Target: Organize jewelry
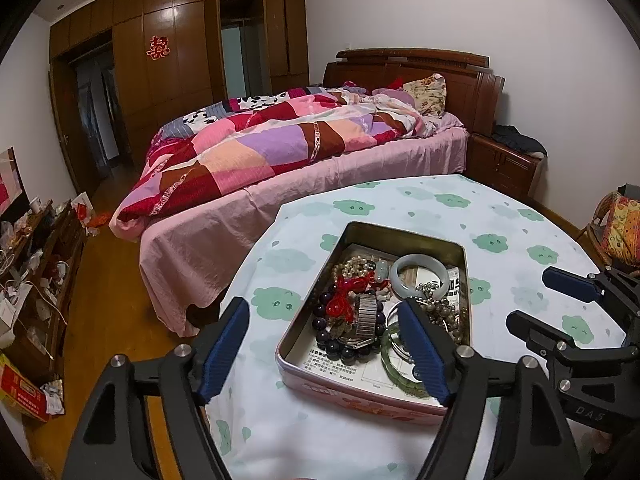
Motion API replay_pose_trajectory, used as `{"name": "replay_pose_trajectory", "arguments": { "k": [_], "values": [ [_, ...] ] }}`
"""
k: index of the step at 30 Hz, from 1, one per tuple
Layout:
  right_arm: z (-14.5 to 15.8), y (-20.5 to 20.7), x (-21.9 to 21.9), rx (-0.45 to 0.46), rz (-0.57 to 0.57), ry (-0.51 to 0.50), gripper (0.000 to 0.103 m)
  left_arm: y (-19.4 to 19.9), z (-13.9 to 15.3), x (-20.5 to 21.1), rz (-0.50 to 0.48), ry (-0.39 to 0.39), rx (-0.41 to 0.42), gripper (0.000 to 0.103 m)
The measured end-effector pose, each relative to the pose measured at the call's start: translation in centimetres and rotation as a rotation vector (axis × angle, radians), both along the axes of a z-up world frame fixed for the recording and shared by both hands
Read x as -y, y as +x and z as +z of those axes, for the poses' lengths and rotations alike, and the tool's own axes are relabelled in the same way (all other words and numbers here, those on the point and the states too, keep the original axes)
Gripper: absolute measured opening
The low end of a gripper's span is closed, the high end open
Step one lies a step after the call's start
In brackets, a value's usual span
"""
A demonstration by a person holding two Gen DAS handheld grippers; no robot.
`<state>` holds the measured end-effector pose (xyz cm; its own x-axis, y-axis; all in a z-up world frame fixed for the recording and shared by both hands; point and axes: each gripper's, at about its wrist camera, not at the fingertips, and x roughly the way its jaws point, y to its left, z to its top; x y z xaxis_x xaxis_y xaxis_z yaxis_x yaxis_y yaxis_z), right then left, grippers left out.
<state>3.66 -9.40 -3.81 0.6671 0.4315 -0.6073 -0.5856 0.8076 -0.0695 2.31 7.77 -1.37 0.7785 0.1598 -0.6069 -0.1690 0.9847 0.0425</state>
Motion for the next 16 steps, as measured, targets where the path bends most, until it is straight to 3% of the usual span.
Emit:
{"name": "replay_pose_trajectory", "arguments": {
  "k": [16],
  "values": [
    [-0.26, 0.06, 0.36, -0.007, -0.011, 0.000, 0.064, 0.13, -0.40, 0.10, -0.004, 0.030, 0.007, 0.081]
  ]
}}
